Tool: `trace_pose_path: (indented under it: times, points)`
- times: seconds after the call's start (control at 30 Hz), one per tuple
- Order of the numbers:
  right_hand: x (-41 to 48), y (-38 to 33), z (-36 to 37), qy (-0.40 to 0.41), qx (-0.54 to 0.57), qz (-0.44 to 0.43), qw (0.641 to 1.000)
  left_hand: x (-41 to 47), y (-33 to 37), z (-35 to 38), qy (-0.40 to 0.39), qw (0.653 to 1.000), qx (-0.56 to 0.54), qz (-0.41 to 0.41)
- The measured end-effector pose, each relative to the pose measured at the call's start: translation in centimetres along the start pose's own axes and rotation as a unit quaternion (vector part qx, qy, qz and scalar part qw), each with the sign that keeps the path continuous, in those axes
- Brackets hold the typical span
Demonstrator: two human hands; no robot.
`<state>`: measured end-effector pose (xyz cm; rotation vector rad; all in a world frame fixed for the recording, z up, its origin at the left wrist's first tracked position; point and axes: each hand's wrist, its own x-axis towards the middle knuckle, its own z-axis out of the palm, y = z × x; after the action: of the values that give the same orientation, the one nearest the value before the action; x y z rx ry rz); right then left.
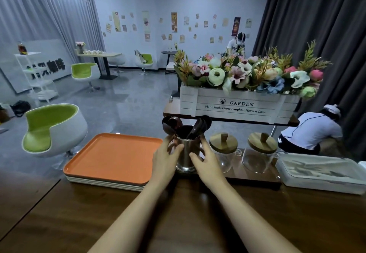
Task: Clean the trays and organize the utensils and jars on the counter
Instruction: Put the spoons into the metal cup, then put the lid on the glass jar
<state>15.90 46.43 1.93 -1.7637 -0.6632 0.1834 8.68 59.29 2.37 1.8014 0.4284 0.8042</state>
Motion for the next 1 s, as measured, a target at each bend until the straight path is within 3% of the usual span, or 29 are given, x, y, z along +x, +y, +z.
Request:
trace_pose_path:
  times: [0.43, 0.67, 0.83, 0.93, 1.0]
  points:
    - [-0.1, 0.3, 0.1, 0.001, 0.002, -0.001, 1.0, 0.7, -0.9, 0.0, -0.039, 0.999, 0.016, -0.012]
    - [-3.6, 0.9, -4.4, 0.053, 0.035, -0.001, 0.998, -4.7, -1.2, 1.6, 0.088, 0.995, 0.047, 0.016]
    - [-5.7, 2.1, -7.7, 0.132, -0.077, 0.044, 0.987, -6.1, -1.0, 5.4, -0.036, 0.999, 0.026, 0.002]
    - [-5.8, 2.3, -8.6, 0.097, -0.128, 0.08, 0.984, -5.8, -1.1, 7.9, -0.148, 0.989, 0.01, -0.029]
    - [-5.2, 2.5, -8.9, 0.067, -0.134, 0.092, 0.984, -5.3, -1.2, 9.6, -0.168, 0.985, -0.003, -0.04]
